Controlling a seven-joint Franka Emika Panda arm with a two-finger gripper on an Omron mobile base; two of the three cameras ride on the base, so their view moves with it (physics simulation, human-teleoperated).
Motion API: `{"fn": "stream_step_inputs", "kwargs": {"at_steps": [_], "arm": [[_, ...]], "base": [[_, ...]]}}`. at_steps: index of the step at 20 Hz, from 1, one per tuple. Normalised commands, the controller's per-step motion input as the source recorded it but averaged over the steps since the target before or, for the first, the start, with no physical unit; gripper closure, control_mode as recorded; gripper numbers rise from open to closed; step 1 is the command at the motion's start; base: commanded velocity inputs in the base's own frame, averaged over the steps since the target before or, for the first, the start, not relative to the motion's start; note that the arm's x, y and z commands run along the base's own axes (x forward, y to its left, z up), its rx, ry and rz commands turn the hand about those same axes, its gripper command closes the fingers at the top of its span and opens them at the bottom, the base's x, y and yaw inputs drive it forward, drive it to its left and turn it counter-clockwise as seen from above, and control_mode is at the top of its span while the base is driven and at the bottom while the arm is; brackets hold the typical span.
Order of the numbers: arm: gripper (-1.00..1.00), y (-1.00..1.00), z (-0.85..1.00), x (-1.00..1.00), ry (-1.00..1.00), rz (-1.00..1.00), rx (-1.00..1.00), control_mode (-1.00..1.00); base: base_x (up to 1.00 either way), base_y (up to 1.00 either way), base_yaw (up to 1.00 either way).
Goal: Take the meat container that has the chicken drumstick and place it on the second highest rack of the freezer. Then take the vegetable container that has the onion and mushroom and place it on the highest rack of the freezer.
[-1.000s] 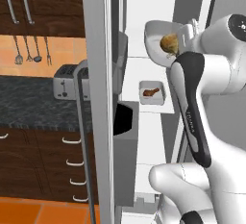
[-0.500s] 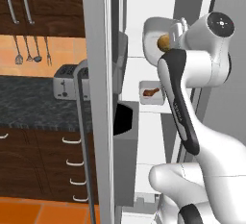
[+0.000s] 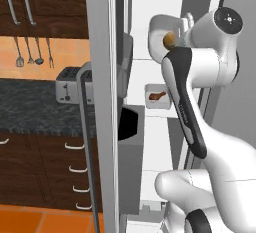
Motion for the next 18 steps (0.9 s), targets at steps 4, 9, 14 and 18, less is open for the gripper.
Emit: {"fn": "stream_step_inputs", "kwargs": {"at_steps": [4, 9, 14, 18], "arm": [[1.00, -0.09, 0.31, 0.29, -0.01, 0.04, 0.02, -1.00], [1.00, -0.02, 0.33, 0.01, -0.12, 0.07, 0.01, -1.00], [1.00, -0.33, 0.14, 0.27, -0.04, 0.00, 0.00, -1.00], [1.00, -0.09, 0.06, 0.13, -0.01, 0.04, 0.05, -1.00]], "base": [[0.00, 0.00, 0.00], [0.00, 0.00, 0.00], [0.00, 0.00, 0.00], [0.00, 0.00, 0.00]]}}
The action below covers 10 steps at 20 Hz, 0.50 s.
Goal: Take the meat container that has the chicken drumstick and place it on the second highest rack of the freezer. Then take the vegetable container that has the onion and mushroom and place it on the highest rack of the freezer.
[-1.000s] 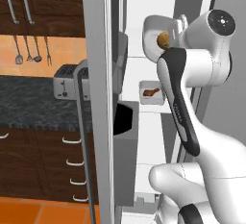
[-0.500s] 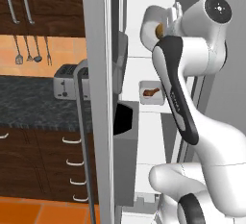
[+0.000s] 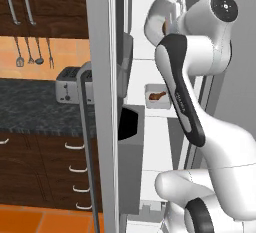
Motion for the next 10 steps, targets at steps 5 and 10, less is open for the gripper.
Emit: {"fn": "stream_step_inputs", "kwargs": {"at_steps": [5, 10], "arm": [[1.00, 0.00, 0.10, 0.09, 0.00, 0.10, 0.05, -1.00], [1.00, -0.36, 0.00, 0.36, 0.00, 0.01, 0.00, -1.00]], "base": [[0.00, 0.00, 0.00], [0.00, 0.00, 0.00]]}}
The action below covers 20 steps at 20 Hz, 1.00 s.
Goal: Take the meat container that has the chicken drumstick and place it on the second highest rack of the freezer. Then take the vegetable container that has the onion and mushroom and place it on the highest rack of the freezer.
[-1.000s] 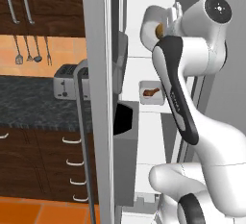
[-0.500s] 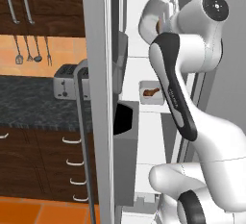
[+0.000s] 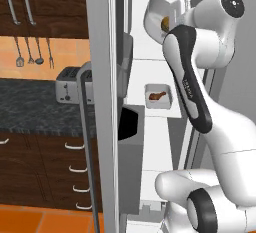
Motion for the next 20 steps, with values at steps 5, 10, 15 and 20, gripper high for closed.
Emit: {"fn": "stream_step_inputs", "kwargs": {"at_steps": [5, 10, 15, 20], "arm": [[1.00, -0.30, -0.07, 0.28, 0.00, -0.01, -0.01, -1.00], [1.00, -0.06, -0.35, 0.11, 0.00, -0.01, -0.06, -1.00], [1.00, -0.05, -0.37, 0.12, 0.00, -0.01, -0.07, -1.00], [1.00, -0.16, -0.22, 0.18, 0.00, -0.01, -0.03, -1.00]], "base": [[0.00, 0.00, 0.00], [0.00, 0.00, 0.00], [0.00, 0.00, 0.00], [0.00, 0.00, 0.00]]}}
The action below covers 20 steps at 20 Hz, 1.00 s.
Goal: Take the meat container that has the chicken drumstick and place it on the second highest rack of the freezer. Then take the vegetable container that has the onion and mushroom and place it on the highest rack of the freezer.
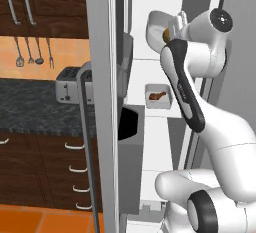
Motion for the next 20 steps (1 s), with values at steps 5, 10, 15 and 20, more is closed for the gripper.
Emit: {"fn": "stream_step_inputs", "kwargs": {"at_steps": [5, 10, 15, 20], "arm": [[1.00, -0.20, -0.01, 0.33, 0.00, 0.00, 0.00, -1.00], [1.00, -0.16, 0.00, 0.32, 0.00, -0.02, 0.00, -1.00], [1.00, -0.04, 0.00, 0.37, 0.00, -0.07, -0.01, -1.00], [1.00, -0.10, 0.00, 0.27, 0.00, -0.09, -0.01, -1.00]], "base": [[0.00, 0.00, 0.00], [0.00, 0.00, 0.00], [0.00, 0.00, 0.00], [0.00, 0.00, 0.00]]}}
